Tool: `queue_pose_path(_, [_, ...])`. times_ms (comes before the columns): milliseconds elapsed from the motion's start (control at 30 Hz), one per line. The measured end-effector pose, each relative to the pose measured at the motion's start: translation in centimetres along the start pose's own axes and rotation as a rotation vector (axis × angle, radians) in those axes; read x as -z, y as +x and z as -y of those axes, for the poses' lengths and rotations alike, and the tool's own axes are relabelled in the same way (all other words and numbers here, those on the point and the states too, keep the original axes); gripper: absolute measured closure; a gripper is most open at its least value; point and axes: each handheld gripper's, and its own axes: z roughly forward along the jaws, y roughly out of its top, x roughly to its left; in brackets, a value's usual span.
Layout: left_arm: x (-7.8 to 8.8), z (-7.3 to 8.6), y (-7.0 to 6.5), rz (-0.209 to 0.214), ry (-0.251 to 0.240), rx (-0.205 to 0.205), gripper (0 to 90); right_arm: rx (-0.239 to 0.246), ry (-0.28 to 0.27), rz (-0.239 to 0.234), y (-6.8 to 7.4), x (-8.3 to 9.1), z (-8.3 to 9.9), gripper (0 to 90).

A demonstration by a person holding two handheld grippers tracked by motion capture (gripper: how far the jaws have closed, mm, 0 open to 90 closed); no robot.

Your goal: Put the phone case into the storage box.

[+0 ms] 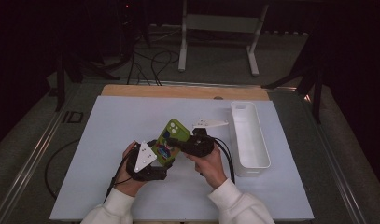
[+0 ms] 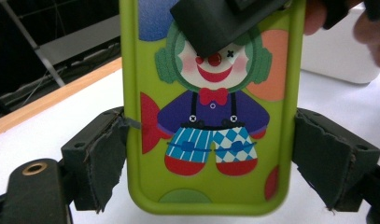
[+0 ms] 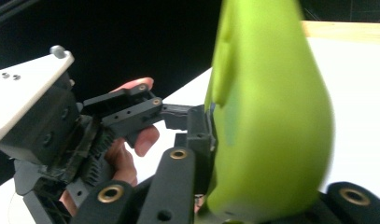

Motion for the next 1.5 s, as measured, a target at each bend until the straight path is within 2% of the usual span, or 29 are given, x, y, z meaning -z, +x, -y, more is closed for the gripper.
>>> queue_pose_path(67, [-0.1,0.1,0.1,0.002,0.003,0.008,15.0,0.019,0.008,0.014,0.3,-0.2,0.0,87.8])
queue_pose_path(300, [-0.1,0.1,0.2,0.004,0.008,0.014,13.9,0.037,0.01,0.027,0.5,-0.2,0.0,88.4])
queue_pose_path(467, [-0.2,0.2,0.6,0.022,0.023,0.041,9.8,0.052,0.013,0.036,0.4,-0.1,0.0,88.3])
queue_pose_path(667, [-0.1,0.1,0.9,0.03,0.02,0.068,6.2,0.058,0.012,0.044,0.2,0.1,0.0,88.2])
queue_pose_path(800, [0.1,0.1,1.2,0.033,0.018,0.077,5.3,0.095,0.021,0.057,0.3,0.2,0.1,88.0])
queue_pose_path(900, [0.1,0.1,1.3,0.044,0.017,0.088,5.1,0.104,0.027,0.06,0.3,0.2,0.2,88.0])
queue_pose_path(1233, [0.2,0.2,1.7,0.117,0.031,0.102,5.1,0.142,0.032,0.041,0.5,0.6,0.3,88.0])
queue_pose_path(1400, [0.1,0.3,1.8,0.156,0.044,0.104,5.3,0.162,0.041,0.019,0.6,0.8,0.3,87.9])
queue_pose_path(1433, [0.0,0.4,1.8,0.173,0.046,0.109,5.4,0.175,0.046,-0.005,0.7,0.9,0.3,87.9])
queue_pose_path(1500, [0.0,0.4,1.8,0.185,0.046,0.109,5.5,0.182,0.05,-0.014,0.8,1.0,0.3,87.9])
